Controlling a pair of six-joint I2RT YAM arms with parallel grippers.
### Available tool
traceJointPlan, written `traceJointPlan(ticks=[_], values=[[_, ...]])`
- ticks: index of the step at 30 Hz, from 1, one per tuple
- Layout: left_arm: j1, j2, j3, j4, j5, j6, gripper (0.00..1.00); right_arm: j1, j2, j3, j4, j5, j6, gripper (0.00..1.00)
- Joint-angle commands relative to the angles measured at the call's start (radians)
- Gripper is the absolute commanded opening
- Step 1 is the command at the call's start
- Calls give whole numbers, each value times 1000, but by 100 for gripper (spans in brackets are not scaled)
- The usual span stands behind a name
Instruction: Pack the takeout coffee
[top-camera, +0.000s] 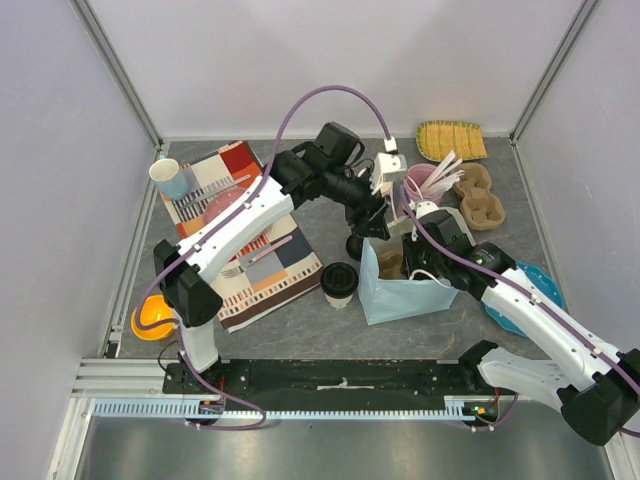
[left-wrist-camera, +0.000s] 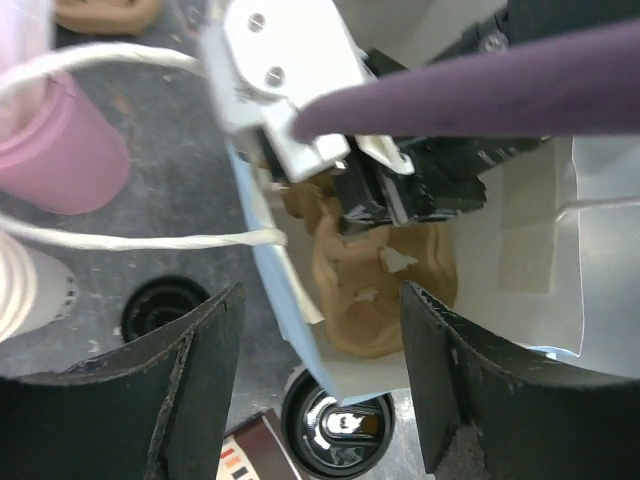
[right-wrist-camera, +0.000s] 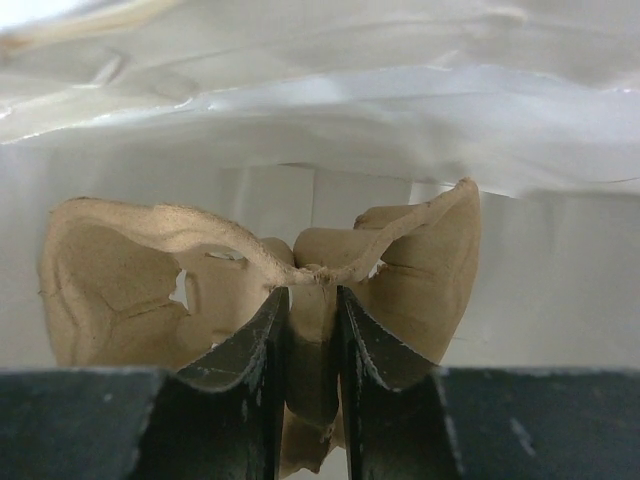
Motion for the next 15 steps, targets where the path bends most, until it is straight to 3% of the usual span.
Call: traceJointPlan(ticks=[1, 4, 5, 10, 11, 15], values=[[-43, 13, -19, -19, -20, 68, 69, 2, 2, 23, 10, 13, 6, 30], [-42, 25, -20, 22, -80, 56, 54, 2, 0, 23, 11, 13, 3, 30], [-43, 25, -20, 32, -88, 53, 43, 2, 2, 21, 11, 10, 4, 30], [-43, 17, -34, 96, -97, 11, 17, 2, 5, 17, 16, -1, -5, 29], [-45, 19, -38, 104, -105, 4, 4, 2, 5, 17, 17, -7, -8, 29], [-45, 16, -58, 156, -195, -58, 2, 2, -3, 23, 17, -35, -22, 29]])
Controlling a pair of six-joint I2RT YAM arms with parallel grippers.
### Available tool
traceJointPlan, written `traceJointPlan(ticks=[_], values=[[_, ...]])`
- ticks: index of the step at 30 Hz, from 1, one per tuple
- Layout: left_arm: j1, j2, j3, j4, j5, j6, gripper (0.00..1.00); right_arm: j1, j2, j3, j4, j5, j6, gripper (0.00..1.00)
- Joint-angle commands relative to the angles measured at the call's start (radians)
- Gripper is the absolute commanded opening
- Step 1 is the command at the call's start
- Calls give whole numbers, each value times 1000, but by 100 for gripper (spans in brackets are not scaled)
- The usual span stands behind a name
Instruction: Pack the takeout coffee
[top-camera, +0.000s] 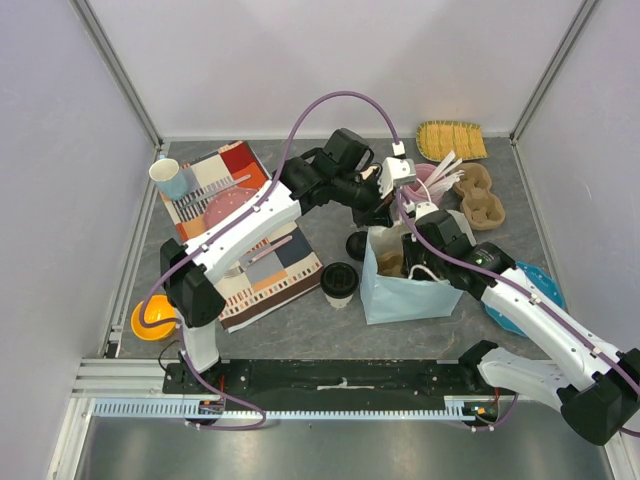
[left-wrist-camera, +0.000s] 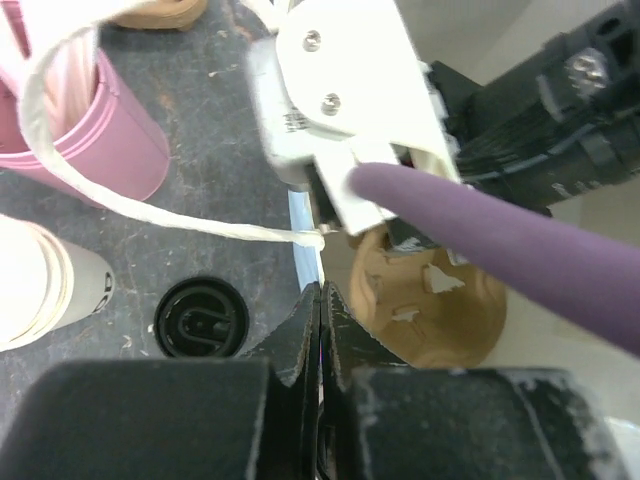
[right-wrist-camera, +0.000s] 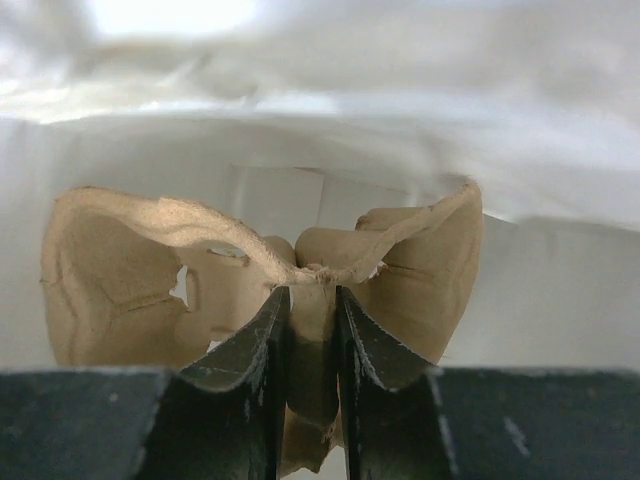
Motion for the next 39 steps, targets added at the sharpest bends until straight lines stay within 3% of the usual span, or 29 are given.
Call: traceJointPlan(ticks=[1, 11, 19, 32, 39], values=[[-2, -4, -25, 124, -134, -68, 2, 1, -4, 24, 20, -26, -20, 29], [-14, -34, -56, 199, -227, -191, 2, 1, 15, 30, -22, -21, 39, 27], [-41, -36, -59, 219, -293, -191, 2, 15, 58, 61, -123, -38, 92, 27], [-46, -47, -34, 227, -239, -240, 2, 40, 110, 52, -140, -77, 94, 30], [-46, -53, -44, 247, -222, -254, 2, 38, 176, 50, -158, -72, 190, 31]])
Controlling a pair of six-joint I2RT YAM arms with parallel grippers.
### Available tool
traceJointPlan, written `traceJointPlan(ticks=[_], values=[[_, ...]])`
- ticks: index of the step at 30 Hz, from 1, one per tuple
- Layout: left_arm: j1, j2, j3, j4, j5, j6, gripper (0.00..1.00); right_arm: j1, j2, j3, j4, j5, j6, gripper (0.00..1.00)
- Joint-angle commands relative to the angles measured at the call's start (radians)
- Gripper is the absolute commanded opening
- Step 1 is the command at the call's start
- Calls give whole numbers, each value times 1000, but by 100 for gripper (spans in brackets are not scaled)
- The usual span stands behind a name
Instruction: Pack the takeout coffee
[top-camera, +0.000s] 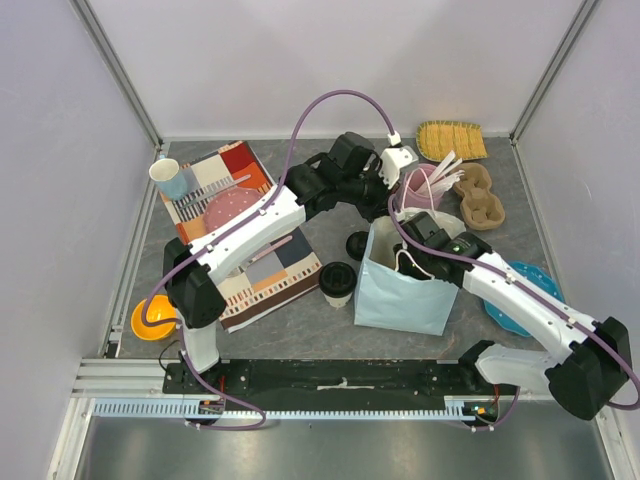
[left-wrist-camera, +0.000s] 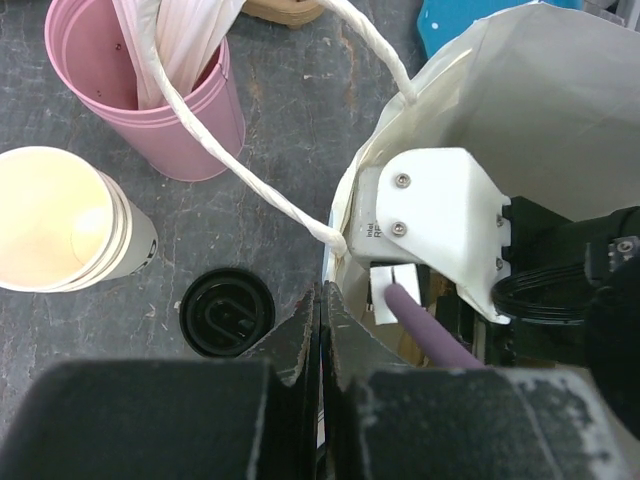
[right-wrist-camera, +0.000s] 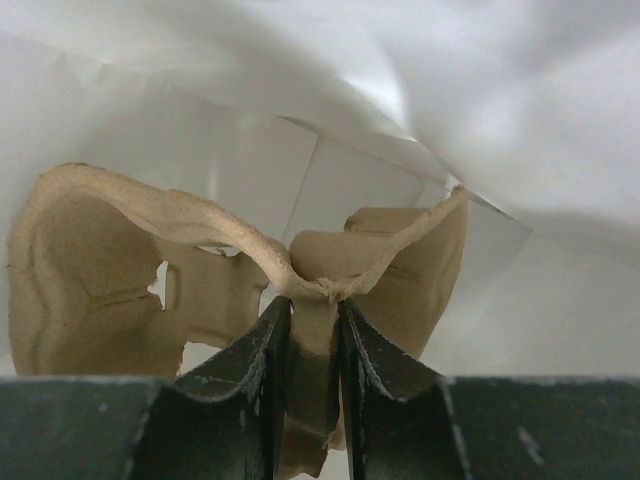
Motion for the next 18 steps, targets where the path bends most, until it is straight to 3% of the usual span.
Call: traceJointPlan(ticks=[1, 18], values=[[-17, -54, 10, 80, 44, -23, 2, 4, 40, 18, -39, -24, 90, 32], [-23, -43, 13, 101, 81, -56, 2, 4, 72, -68, -9, 44, 115, 45]])
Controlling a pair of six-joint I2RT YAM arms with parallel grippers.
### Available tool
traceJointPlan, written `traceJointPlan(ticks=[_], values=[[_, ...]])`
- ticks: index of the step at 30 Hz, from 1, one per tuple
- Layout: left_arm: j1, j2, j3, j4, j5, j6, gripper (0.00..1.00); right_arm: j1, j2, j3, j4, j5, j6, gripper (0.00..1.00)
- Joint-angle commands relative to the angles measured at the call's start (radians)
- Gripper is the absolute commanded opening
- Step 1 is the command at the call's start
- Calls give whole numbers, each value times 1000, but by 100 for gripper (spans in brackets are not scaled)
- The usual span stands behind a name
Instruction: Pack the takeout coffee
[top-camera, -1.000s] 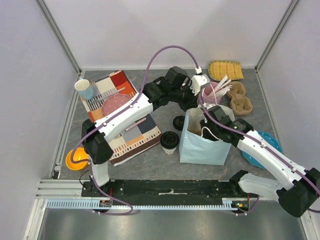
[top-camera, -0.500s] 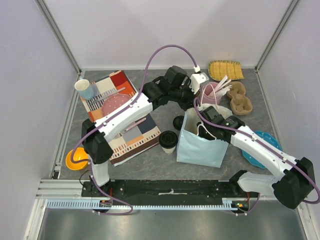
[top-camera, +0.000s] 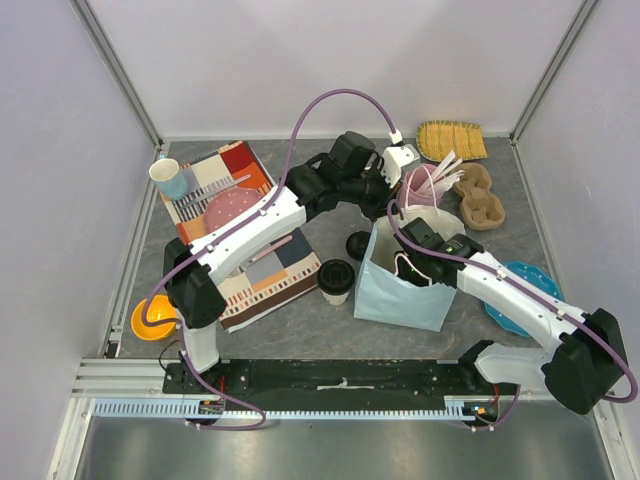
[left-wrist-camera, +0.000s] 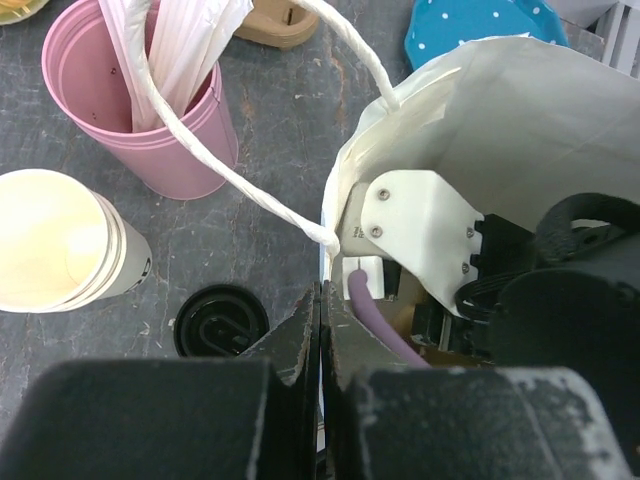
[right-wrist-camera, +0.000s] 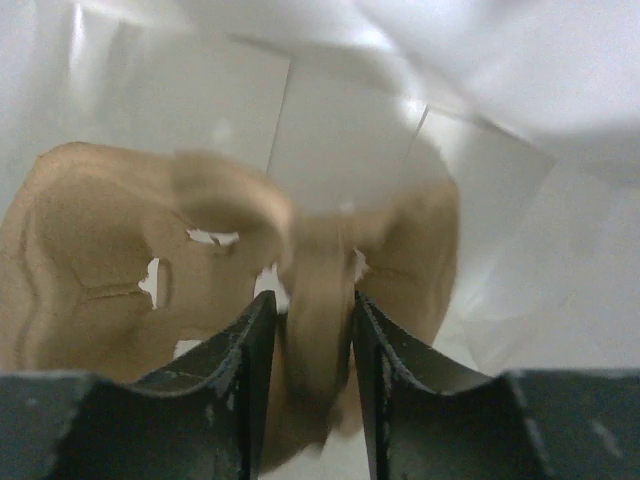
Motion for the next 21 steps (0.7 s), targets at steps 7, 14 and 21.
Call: traceJointPlan(ticks=[7, 14, 21], values=[[-21, -49, 7, 57, 75, -40, 2, -6, 45, -26, 36, 57, 4, 54], [-21, -55, -2, 49, 87, -18, 2, -7, 28, 29, 15, 68, -5, 70], [-21, -60, -9, 29, 107, 28, 2, -7, -35, 107, -14, 55, -42, 98]])
